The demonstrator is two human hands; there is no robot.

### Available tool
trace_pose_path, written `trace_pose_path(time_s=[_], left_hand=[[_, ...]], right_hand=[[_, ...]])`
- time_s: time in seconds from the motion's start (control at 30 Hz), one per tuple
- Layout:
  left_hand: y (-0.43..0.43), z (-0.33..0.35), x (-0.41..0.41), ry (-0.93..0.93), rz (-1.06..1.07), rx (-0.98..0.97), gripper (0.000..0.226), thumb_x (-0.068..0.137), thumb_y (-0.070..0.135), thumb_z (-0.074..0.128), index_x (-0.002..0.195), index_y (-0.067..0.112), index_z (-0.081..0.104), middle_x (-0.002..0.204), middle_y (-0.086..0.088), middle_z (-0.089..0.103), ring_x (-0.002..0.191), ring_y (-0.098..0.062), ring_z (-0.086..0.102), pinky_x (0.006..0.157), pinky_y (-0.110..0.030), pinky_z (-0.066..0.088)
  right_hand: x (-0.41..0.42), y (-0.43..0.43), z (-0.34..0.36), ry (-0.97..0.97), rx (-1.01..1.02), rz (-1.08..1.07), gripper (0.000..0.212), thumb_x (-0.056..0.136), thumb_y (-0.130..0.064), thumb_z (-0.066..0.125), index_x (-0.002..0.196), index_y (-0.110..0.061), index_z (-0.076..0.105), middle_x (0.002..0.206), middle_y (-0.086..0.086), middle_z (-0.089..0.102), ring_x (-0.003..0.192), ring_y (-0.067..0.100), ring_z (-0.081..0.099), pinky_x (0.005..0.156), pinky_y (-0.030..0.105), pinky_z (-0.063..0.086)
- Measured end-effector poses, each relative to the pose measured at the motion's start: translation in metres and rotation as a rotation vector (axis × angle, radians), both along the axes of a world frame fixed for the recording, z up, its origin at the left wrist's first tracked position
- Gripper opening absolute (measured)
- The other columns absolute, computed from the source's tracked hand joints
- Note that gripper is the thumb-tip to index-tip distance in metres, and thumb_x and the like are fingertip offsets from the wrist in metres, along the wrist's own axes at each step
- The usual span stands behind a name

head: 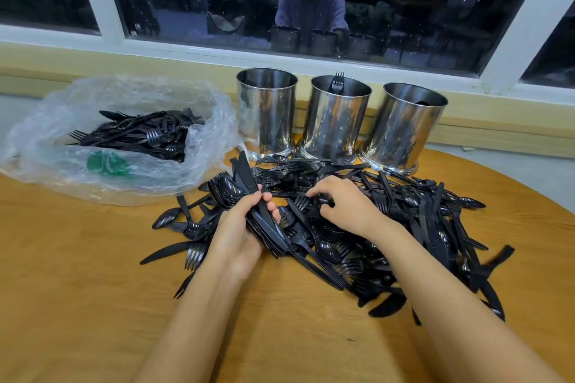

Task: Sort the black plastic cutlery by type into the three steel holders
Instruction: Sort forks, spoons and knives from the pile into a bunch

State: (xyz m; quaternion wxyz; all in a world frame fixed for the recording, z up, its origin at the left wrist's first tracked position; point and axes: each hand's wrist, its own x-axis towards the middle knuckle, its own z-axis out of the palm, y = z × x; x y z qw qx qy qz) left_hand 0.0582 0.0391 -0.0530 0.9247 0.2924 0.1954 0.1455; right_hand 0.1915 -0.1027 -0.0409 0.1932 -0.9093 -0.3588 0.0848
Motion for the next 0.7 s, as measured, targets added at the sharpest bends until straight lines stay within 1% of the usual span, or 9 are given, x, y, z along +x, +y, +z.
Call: trace_pose_path(time_s=[0.1, 0.13, 0.2, 0.23, 0.33, 0.4, 0.5, 0.57, 0.7], left_hand=[[0.000, 0.000, 0.000, 0.005, -0.007, -0.009, 0.011, 0.098, 0.009, 0.051, 0.103, 0.009, 0.061, 0.074, -0.001, 0.063, 0.065, -0.013, 0.056, 0.061, -0.026, 0.052], [0.000, 0.000, 0.000, 0.005, -0.007, -0.009, 0.011, 0.098, 0.009, 0.052, 0.103, 0.009, 0.061, 0.074, -0.001, 0.063, 0.064, -0.013, 0.056, 0.061, -0.026, 0.052], [0.000, 0.001, -0.001, 0.009, -0.007, -0.007, 0.011, 0.098, 0.009, 0.052, 0.102, 0.009, 0.062, 0.074, -0.001, 0.063, 0.064, -0.013, 0.057, 0.061, -0.026, 0.052], [0.000, 0.001, -0.001, 0.010, -0.009, -0.007, 0.011, 0.098, 0.009, 0.052, 0.102, 0.010, 0.062, 0.074, -0.001, 0.063, 0.063, -0.013, 0.057, 0.062, -0.026, 0.052], [-0.001, 0.002, -0.001, 0.015, -0.012, -0.012, 0.011, 0.098, 0.008, 0.051, 0.101, 0.009, 0.062, 0.074, -0.001, 0.063, 0.063, -0.013, 0.058, 0.066, -0.027, 0.051], [-0.001, 0.002, -0.002, 0.017, -0.014, -0.013, 0.011, 0.098, 0.008, 0.051, 0.101, 0.009, 0.062, 0.073, -0.001, 0.063, 0.063, -0.013, 0.058, 0.067, -0.027, 0.050], [-0.002, 0.003, -0.002, 0.019, -0.017, -0.006, 0.011, 0.098, 0.008, 0.050, 0.101, 0.009, 0.061, 0.073, -0.001, 0.063, 0.062, -0.012, 0.058, 0.068, -0.027, 0.050], [-0.002, 0.004, -0.002, 0.022, -0.021, -0.002, 0.012, 0.099, 0.008, 0.050, 0.100, 0.009, 0.061, 0.073, -0.001, 0.062, 0.061, -0.012, 0.057, 0.067, -0.027, 0.050], [-0.002, 0.004, -0.003, 0.029, -0.028, -0.004, 0.012, 0.099, 0.008, 0.049, 0.099, 0.009, 0.061, 0.073, -0.001, 0.062, 0.061, -0.012, 0.057, 0.067, -0.026, 0.050]], right_hand=[[-0.003, 0.002, 0.002, -0.034, -0.056, -0.013, 0.044, 0.092, -0.010, 0.056, 0.130, -0.031, 0.056, 0.132, -0.007, 0.051, 0.126, 0.017, 0.039, 0.089, 0.038, 0.046], [-0.004, 0.002, 0.004, -0.044, -0.075, -0.019, 0.045, 0.091, -0.010, 0.056, 0.131, -0.032, 0.054, 0.128, -0.008, 0.052, 0.122, 0.016, 0.041, 0.082, 0.035, 0.045], [-0.005, 0.000, 0.007, -0.091, -0.122, -0.015, 0.045, 0.092, -0.012, 0.056, 0.132, -0.033, 0.052, 0.119, -0.008, 0.049, 0.104, 0.012, 0.042, 0.075, 0.031, 0.040], [-0.006, -0.002, 0.008, -0.129, -0.141, -0.001, 0.044, 0.093, -0.012, 0.055, 0.131, -0.033, 0.052, 0.120, -0.008, 0.049, 0.100, 0.011, 0.040, 0.074, 0.031, 0.040], [-0.004, -0.007, 0.006, -0.245, -0.175, 0.102, 0.033, 0.095, -0.014, 0.053, 0.124, -0.032, 0.056, 0.128, -0.011, 0.052, 0.112, 0.014, 0.040, 0.078, 0.031, 0.043], [0.000, -0.011, 0.005, -0.269, -0.192, 0.143, 0.021, 0.097, -0.022, 0.055, 0.116, -0.031, 0.059, 0.126, -0.010, 0.053, 0.111, 0.014, 0.040, 0.081, 0.030, 0.042], [0.005, -0.015, 0.005, -0.256, -0.204, 0.146, 0.017, 0.097, -0.026, 0.057, 0.113, -0.026, 0.060, 0.118, -0.009, 0.055, 0.108, 0.014, 0.041, 0.079, 0.029, 0.041], [0.007, -0.018, 0.002, -0.242, -0.178, 0.115, 0.016, 0.096, -0.022, 0.057, 0.112, -0.024, 0.059, 0.109, -0.007, 0.055, 0.102, 0.013, 0.044, 0.076, 0.028, 0.040], [0.011, -0.026, -0.006, -0.153, -0.030, 0.053, 0.013, 0.095, -0.016, 0.059, 0.106, -0.020, 0.063, 0.088, -0.007, 0.055, 0.079, 0.007, 0.048, 0.072, 0.028, 0.043]])
